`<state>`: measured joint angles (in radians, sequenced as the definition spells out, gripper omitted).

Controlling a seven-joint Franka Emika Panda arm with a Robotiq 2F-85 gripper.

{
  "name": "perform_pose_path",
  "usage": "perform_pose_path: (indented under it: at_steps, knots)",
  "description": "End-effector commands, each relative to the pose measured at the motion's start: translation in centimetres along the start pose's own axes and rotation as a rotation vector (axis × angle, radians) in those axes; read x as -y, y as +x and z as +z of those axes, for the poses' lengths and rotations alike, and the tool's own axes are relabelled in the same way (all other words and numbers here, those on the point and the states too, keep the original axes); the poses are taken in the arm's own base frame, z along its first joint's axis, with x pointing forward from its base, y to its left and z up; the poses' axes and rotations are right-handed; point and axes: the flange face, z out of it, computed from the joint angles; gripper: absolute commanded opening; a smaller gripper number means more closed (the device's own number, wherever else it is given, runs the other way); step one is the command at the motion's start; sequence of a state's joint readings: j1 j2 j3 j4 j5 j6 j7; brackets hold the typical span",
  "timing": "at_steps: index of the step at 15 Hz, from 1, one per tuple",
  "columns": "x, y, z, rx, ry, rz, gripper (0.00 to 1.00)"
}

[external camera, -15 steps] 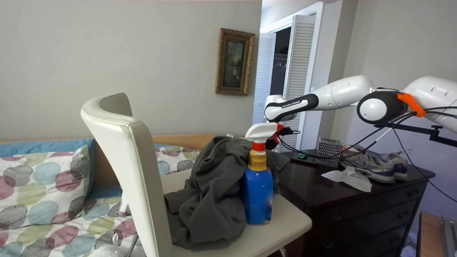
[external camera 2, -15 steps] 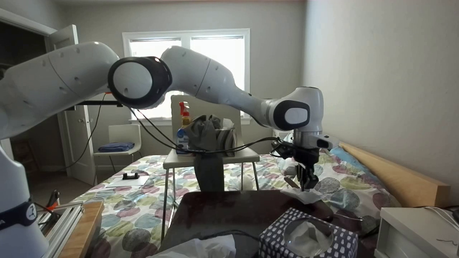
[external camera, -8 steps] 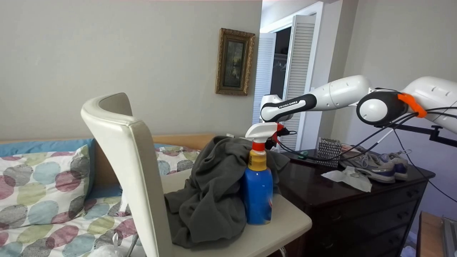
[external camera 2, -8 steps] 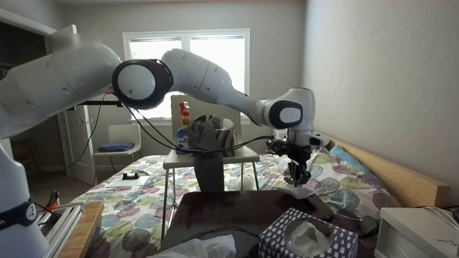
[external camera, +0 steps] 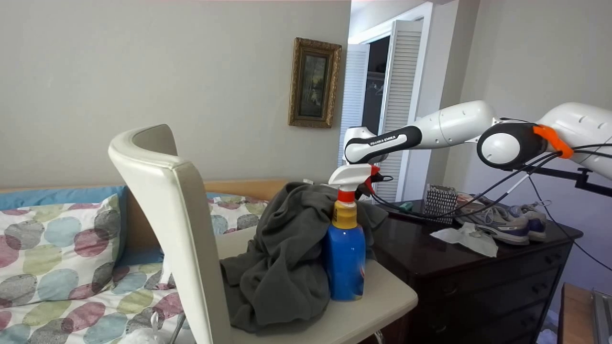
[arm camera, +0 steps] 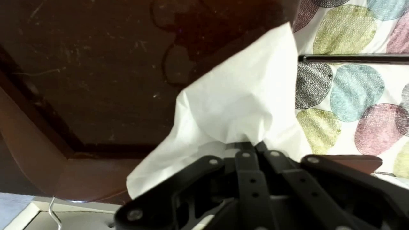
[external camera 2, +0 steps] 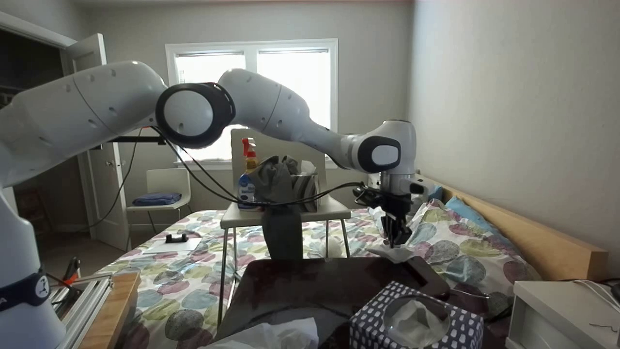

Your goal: Use the tissue to wipe the coat hanger

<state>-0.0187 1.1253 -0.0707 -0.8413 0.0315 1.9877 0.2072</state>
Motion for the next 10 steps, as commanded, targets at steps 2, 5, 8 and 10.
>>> perform_pose_path:
  at_steps: [2,5,8,10]
  knots:
    - [0.5,0.0,-1.5,0.005,0.052,-0.052,0.01]
    - [-1.1,-1.0,-2.2,0.049,0.078,-0.084,0.01]
    - [-3.9,-2.7,-2.5,0.107,0.097,-0.116,0.01]
    - [-5.6,-4.1,-2.7,0.159,0.124,-0.138,0.01]
